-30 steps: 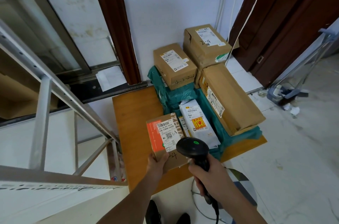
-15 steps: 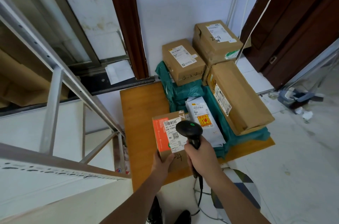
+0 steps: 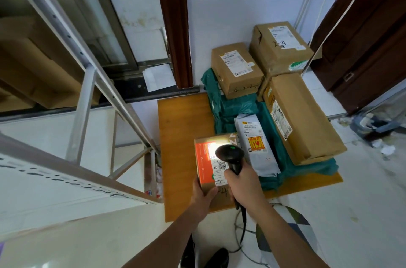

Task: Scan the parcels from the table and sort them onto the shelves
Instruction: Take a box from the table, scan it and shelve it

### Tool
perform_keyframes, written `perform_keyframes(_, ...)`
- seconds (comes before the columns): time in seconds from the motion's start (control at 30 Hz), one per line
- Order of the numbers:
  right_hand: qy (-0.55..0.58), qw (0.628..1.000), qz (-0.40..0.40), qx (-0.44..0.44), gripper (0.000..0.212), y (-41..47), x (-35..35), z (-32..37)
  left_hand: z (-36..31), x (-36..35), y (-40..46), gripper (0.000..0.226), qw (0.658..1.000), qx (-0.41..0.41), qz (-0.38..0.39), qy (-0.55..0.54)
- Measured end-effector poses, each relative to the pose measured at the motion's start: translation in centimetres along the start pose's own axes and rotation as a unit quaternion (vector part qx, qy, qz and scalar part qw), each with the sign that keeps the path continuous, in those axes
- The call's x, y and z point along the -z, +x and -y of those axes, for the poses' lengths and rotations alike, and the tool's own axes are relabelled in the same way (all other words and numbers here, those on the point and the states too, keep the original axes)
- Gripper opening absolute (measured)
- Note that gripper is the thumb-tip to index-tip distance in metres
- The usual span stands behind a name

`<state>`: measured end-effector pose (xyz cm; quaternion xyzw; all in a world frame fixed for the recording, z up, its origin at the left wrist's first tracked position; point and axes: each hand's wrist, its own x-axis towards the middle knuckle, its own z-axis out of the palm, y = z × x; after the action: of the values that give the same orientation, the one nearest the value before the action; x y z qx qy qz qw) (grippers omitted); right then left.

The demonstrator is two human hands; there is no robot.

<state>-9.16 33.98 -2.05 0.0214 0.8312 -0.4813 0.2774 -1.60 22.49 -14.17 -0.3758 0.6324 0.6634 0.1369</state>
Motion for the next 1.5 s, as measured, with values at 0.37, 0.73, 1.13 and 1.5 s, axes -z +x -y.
perform_keyframes(0.37,0.045,0.998,0.034,0.004,0.005,-2.0,1.0,0.4,0.2,1.2,1.7,0.089,0.997,0.053,-0.033,0.036)
perform_keyframes(0.73,0.069,0.997,0.023,-0.012,0.003,-2.9,1.9,-0.1,0.8,2.2,2.9,0.128,0.997,0.034,0.06,0.035)
perform_keyframes(1.13,0.052,0.998,0.03,0.014,0.011,-4.3,1.4,1.0,1.1,2.3,3.1,0.124,0.997,0.017,0.067,0.029)
perform_keyframes(1.5,0.069,0.997,0.029,-0.007,0.01,-4.4,0.9,1.2,1.5,2.3,2.9,0.118,0.996,0.004,0.081,0.033)
